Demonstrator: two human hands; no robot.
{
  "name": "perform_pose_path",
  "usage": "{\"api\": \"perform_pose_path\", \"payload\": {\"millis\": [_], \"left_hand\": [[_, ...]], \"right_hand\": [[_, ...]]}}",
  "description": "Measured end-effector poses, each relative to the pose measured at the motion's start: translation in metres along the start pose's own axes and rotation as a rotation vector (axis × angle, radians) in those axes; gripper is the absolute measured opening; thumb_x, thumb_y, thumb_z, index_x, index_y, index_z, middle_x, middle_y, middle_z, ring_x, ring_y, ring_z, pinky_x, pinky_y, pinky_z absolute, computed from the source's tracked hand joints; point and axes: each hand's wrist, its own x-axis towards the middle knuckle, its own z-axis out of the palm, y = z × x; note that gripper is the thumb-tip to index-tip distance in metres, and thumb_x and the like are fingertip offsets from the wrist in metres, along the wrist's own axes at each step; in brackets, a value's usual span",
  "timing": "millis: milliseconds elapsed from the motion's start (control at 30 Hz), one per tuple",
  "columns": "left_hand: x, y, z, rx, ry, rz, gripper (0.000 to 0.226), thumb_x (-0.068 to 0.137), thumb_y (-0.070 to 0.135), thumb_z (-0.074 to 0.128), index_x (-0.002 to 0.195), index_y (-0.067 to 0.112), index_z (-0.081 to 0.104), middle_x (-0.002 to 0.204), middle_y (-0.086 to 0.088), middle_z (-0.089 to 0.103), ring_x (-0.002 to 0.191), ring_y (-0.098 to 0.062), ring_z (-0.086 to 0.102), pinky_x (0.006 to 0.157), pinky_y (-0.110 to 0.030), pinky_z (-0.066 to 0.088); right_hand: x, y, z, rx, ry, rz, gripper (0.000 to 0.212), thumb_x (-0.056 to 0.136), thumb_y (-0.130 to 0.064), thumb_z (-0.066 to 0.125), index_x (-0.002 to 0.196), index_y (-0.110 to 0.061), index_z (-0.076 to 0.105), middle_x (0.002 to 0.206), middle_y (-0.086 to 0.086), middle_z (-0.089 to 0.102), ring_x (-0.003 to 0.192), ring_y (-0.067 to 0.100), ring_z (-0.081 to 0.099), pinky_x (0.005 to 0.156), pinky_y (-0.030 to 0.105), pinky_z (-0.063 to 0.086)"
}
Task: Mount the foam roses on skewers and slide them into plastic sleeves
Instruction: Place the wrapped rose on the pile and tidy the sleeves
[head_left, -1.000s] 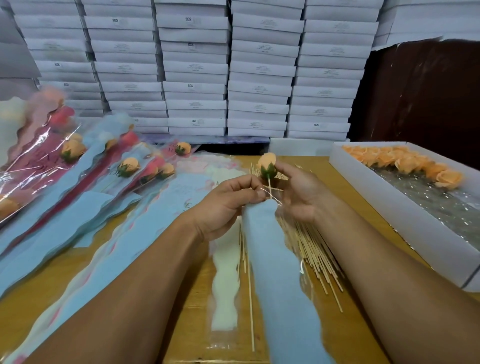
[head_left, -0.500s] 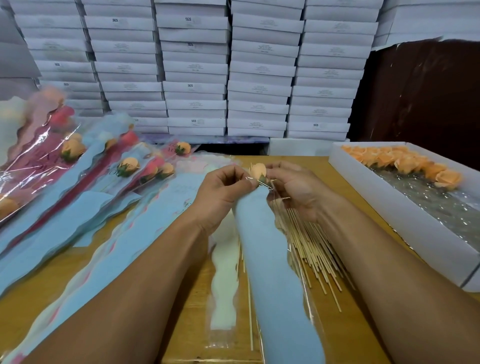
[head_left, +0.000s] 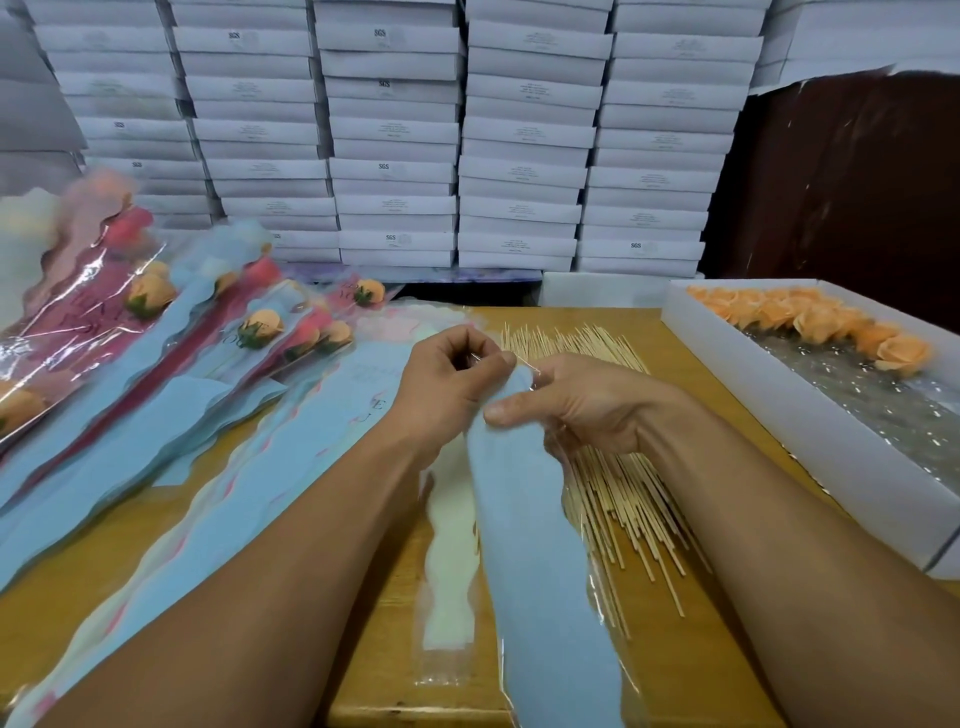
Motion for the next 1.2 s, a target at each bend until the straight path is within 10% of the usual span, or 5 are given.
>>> {"api": "perform_pose_path", "payload": {"millis": [233, 367, 900, 1067, 1200], "left_hand": [[0.000, 0.009, 0.000, 0.088, 0.082, -0.136, 0.050, 0.095, 0.049, 0.060, 0.134, 0.019, 0.053, 0.120, 0.000, 0.062, 0.104, -0.014, 0.060, 0.084, -0.030, 0.049], [-0.007, 0.025, 0.008, 0.193, -0.151, -0.369, 0.043, 0.098, 0.047, 0.055, 0.116, 0.009, 0.064, 0.099, -0.008, 0.073, 0.084, -0.022, 0.071, 0.077, -0.036, 0.059], [-0.058, 0.051, -0.023, 0.111, -0.348, -0.658, 0.035, 0.087, 0.015, 0.075, 0.109, -0.011, 0.066, 0.092, -0.020, 0.066, 0.078, -0.031, 0.058, 0.072, -0.037, 0.048], [-0.068, 0.047, -0.023, -0.078, -0.220, -0.635, 0.022, 0.085, 0.003, 0.072, 0.105, -0.006, 0.069, 0.094, -0.023, 0.073, 0.068, -0.028, 0.067, 0.065, -0.032, 0.057], [-0.067, 0.050, -0.024, -0.168, -0.069, -0.589, 0.033, 0.085, 0.003, 0.073, 0.115, -0.009, 0.066, 0.107, -0.028, 0.071, 0.077, -0.031, 0.067, 0.071, -0.037, 0.058]], "right_hand": [[0.004, 0.006, -0.020, 0.258, 0.269, -0.092, 0.032, 0.084, -0.006, 0.075, 0.115, -0.002, 0.071, 0.115, 0.021, 0.073, 0.103, 0.039, 0.066, 0.098, 0.057, 0.050], [0.008, 0.010, -0.030, 0.441, 0.488, -0.147, 0.019, 0.086, -0.004, 0.072, 0.104, -0.006, 0.071, 0.087, 0.008, 0.077, 0.071, 0.022, 0.072, 0.063, 0.030, 0.055], [0.014, 0.024, -0.062, 0.733, 1.019, -0.223, 0.099, 0.085, -0.005, 0.078, 0.160, -0.024, 0.015, 0.143, 0.012, 0.051, 0.103, 0.027, 0.067, 0.073, 0.036, 0.060], [0.011, 0.008, -0.040, 0.862, 0.765, -0.174, 0.035, 0.091, -0.026, 0.075, 0.115, -0.004, 0.063, 0.105, 0.013, 0.074, 0.077, 0.024, 0.071, 0.082, 0.047, 0.061], [0.006, 0.000, -0.009, 0.499, 0.252, 0.004, 0.045, 0.088, -0.053, 0.067, 0.097, -0.009, 0.066, 0.064, 0.003, 0.065, 0.052, 0.015, 0.062, 0.046, 0.027, 0.051]]}}
